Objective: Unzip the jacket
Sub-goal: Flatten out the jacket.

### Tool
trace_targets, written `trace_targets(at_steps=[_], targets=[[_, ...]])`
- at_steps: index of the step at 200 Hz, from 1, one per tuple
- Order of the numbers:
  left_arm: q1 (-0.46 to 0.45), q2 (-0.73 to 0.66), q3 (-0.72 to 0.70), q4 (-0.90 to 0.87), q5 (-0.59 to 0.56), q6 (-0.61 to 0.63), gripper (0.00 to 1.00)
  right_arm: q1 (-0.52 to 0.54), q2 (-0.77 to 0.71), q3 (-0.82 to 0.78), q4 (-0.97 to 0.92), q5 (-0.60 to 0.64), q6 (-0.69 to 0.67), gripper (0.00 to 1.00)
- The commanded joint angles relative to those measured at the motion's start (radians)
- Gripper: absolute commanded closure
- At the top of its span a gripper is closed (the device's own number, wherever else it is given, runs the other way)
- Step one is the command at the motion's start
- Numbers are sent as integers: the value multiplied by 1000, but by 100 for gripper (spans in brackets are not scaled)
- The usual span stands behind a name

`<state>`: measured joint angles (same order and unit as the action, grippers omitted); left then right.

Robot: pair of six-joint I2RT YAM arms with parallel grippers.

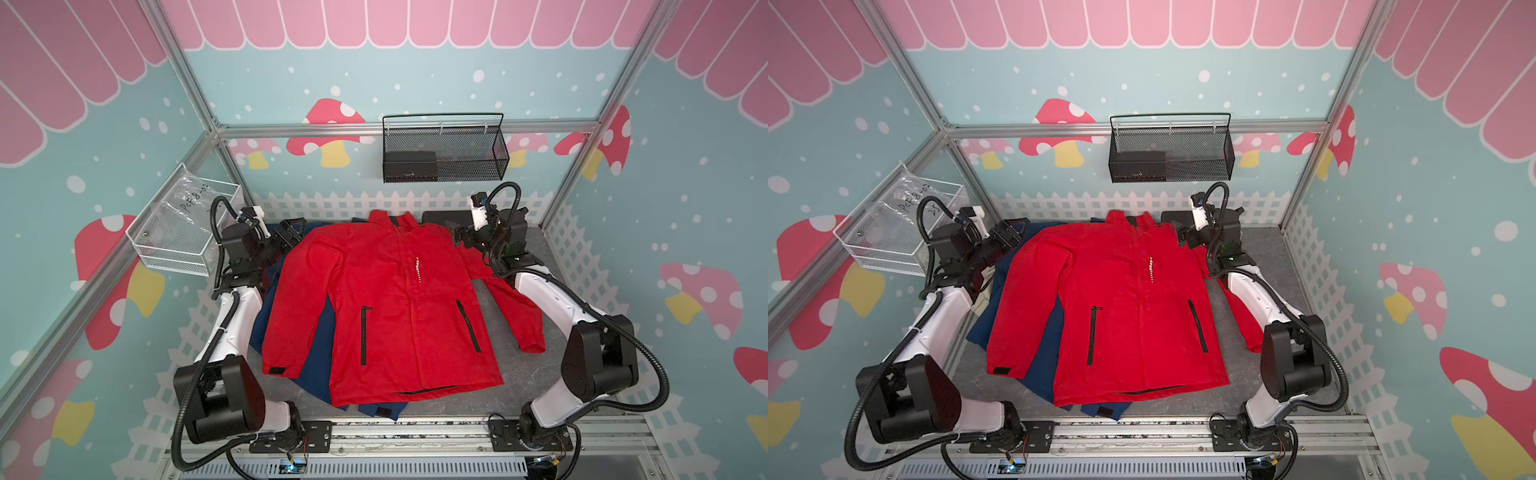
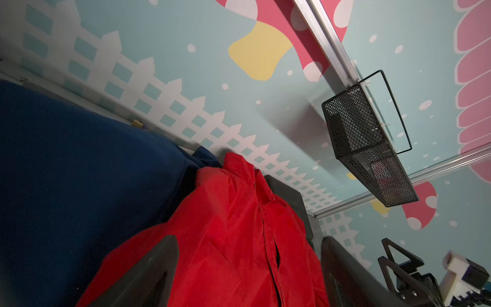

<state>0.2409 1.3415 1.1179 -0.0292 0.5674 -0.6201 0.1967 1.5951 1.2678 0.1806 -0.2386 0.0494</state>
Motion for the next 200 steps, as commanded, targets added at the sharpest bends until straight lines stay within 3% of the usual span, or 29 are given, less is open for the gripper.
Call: trace_targets(at_steps=[1, 20, 43, 86, 117, 171, 200], targets=[[4, -114, 41, -310, -24, 89, 15, -77, -66, -29, -183, -104, 113, 3], [4, -128, 43, -521, 0, 135, 21, -130, -76, -81, -270, -202, 146, 6], [2, -131, 28, -659, 20, 186, 28, -170, -85, -138, -311, -259, 157, 12], [-5, -110, -36, -661, 68, 201, 30, -181, -24, -174, -328, -347, 138, 16], [-84, -87, -42, -662, 51, 216, 31, -181, 34, -177, -323, -364, 129, 22], [-227, -65, -85, -660, -71, 200, 32, -181, 66, -226, -342, -240, 131, 30], [-266, -67, -124, -661, -120, 177, 33, -181, 74, -262, -343, -250, 134, 34]])
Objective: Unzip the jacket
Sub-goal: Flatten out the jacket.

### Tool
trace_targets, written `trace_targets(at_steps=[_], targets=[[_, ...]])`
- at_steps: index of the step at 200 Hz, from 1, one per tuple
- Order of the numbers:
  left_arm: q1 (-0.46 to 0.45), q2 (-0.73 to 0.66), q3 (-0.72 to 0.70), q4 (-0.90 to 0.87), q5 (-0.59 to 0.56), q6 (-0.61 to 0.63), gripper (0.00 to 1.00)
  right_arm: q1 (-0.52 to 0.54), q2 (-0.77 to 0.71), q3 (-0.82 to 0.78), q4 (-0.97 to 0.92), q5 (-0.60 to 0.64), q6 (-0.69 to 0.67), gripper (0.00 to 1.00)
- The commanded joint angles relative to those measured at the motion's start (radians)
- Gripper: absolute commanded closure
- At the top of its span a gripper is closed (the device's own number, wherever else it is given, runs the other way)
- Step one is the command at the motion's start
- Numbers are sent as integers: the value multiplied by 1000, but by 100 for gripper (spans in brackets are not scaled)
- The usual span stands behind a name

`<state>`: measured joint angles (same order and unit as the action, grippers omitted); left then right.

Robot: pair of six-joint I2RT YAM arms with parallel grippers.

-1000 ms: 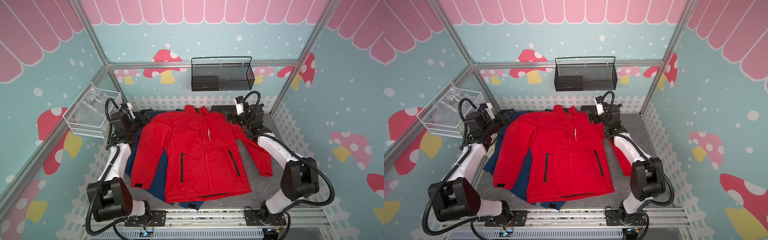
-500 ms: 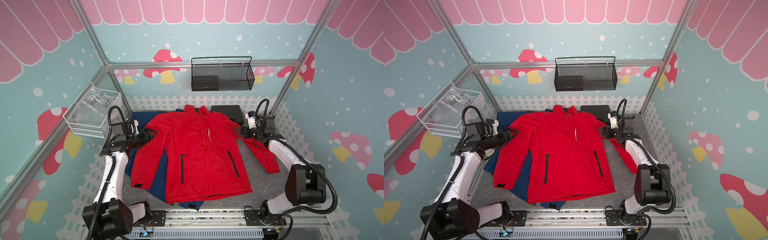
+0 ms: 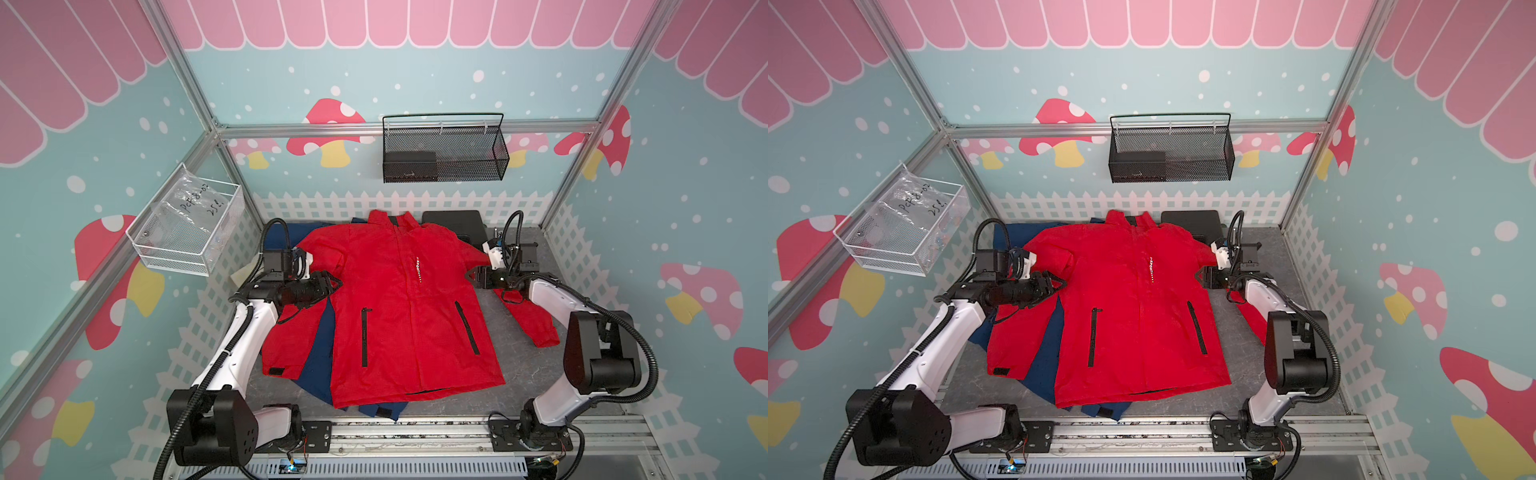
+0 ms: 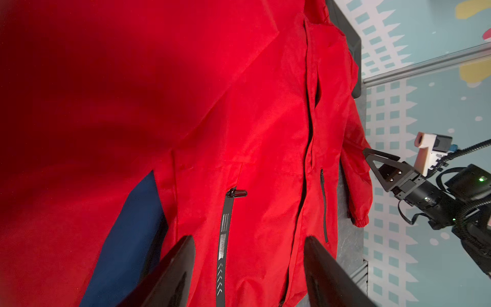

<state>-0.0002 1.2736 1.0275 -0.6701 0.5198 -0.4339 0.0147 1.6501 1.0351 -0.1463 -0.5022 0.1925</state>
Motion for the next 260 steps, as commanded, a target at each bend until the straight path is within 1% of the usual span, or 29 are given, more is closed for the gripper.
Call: trace_targets(at_steps=[1, 14, 41, 68, 86, 103, 116, 140, 152, 173, 197, 205, 215, 223, 228, 237, 242, 257, 260], targets=[[-26, 0, -35, -20, -74, -10, 33, 1, 19, -31, -16, 12, -8, 34], [-37, -13, -63, -21, -106, -28, 34, 1, 11, -55, 1, 7, 6, 34], [-47, -48, -119, -27, -187, -54, 39, 1, -12, -103, 45, 30, 39, 35], [-50, -48, -145, -22, -225, -38, 40, 1, 17, -73, 29, 31, 55, 35], [-51, -18, -150, 1, -195, -8, 38, 1, 28, -64, 33, 9, 67, 34], [-53, 1, -182, 70, -116, -10, 33, 1, 30, -69, 48, -8, 72, 32], [-54, 12, -217, 128, -91, -27, 30, 1, 44, -61, 48, -21, 68, 32], [-53, 53, -252, 193, -50, -39, 30, 1, 81, -39, 56, -63, 72, 32], [-54, 77, -262, 210, -37, -45, 31, 1, 99, -31, 58, -62, 71, 32], [-55, 109, -277, 232, -21, -34, 38, 1, 120, -32, 63, -32, 55, 34], [-54, 123, -291, 236, -25, -3, 49, 1, 155, -33, 81, -12, 37, 35], [-54, 127, -293, 240, -28, 1, 52, 1, 170, -31, 85, -12, 28, 38], [-54, 136, -294, 242, -24, 0, 59, 1, 185, -26, 85, -14, 20, 45], [-55, 139, -294, 242, -19, -11, 66, 1, 188, -26, 83, -15, 17, 54], [-55, 139, -293, 242, -17, -20, 73, 1, 184, -27, 85, -15, 15, 60], [-55, 133, -290, 231, -21, -29, 84, 1, 172, -31, 91, -6, 16, 74], [-54, 127, -285, 220, -29, -32, 89, 1, 160, -33, 92, 3, 16, 80], [-54, 100, -267, 161, -70, -26, 99, 1, 130, -39, 89, 35, 22, 92], [-54, 93, -262, 144, -83, -25, 100, 1, 126, -39, 88, 41, 26, 94]])
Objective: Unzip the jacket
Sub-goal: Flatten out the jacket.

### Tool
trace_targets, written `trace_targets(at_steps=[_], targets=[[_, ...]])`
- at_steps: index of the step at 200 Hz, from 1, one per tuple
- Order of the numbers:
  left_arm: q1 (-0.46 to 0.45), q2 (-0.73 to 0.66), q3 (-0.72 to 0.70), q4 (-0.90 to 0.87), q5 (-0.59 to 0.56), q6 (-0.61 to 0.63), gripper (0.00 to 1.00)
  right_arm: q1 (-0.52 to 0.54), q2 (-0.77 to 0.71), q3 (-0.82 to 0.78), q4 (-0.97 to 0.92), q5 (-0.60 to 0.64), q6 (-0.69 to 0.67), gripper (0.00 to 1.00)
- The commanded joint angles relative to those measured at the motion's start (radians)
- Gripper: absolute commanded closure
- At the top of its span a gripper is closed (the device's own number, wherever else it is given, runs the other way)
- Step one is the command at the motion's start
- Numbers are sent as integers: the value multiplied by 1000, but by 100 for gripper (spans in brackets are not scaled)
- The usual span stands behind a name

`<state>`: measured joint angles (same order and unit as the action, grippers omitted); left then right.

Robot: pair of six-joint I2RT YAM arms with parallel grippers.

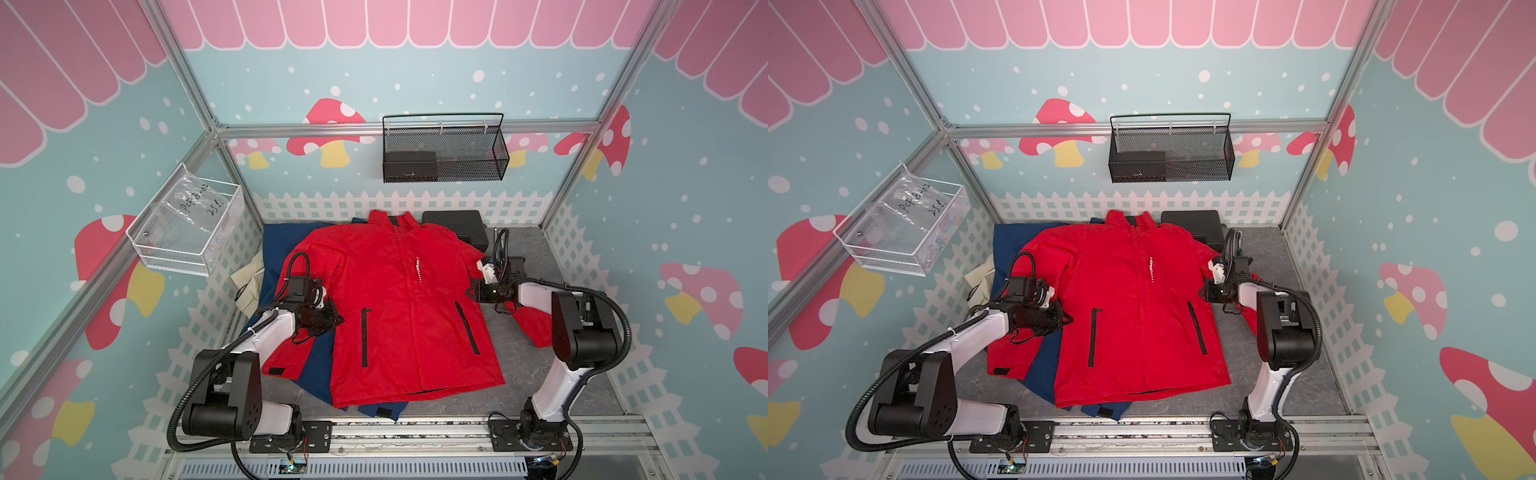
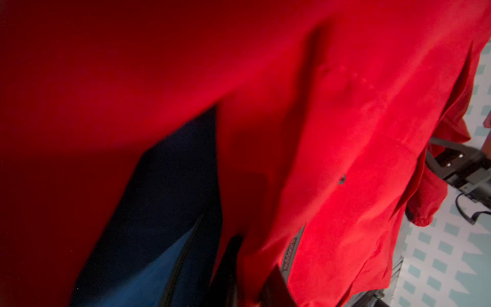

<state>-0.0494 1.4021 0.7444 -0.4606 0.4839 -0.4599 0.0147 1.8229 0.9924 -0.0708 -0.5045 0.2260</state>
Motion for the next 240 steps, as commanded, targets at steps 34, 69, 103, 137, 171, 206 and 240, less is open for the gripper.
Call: trace_targets(at_steps=[34, 69, 103, 137, 171, 206, 240], targets=[[-4, -110, 52, -220, -129, -3, 100, 1, -109, -20, -21, 97, 50, 100], [-4, -130, 36, -216, -135, -23, 100, 1, -160, -76, -29, 140, 73, 100], [-4, -112, 45, -196, -159, -13, 100, 1, -210, -123, -29, 168, 68, 100], [-4, -91, 56, -200, -181, -26, 100, 1, -248, -153, -46, 188, 70, 100], [-4, -107, 104, -257, -203, 1, 90, 0, -294, -147, -54, 199, 76, 87], [-5, -230, 229, -283, -192, 76, 37, 8, -420, -101, -43, 148, 47, 39], [-20, -247, 414, -310, -171, 134, 32, 67, -449, 6, -75, 105, 43, 36]])
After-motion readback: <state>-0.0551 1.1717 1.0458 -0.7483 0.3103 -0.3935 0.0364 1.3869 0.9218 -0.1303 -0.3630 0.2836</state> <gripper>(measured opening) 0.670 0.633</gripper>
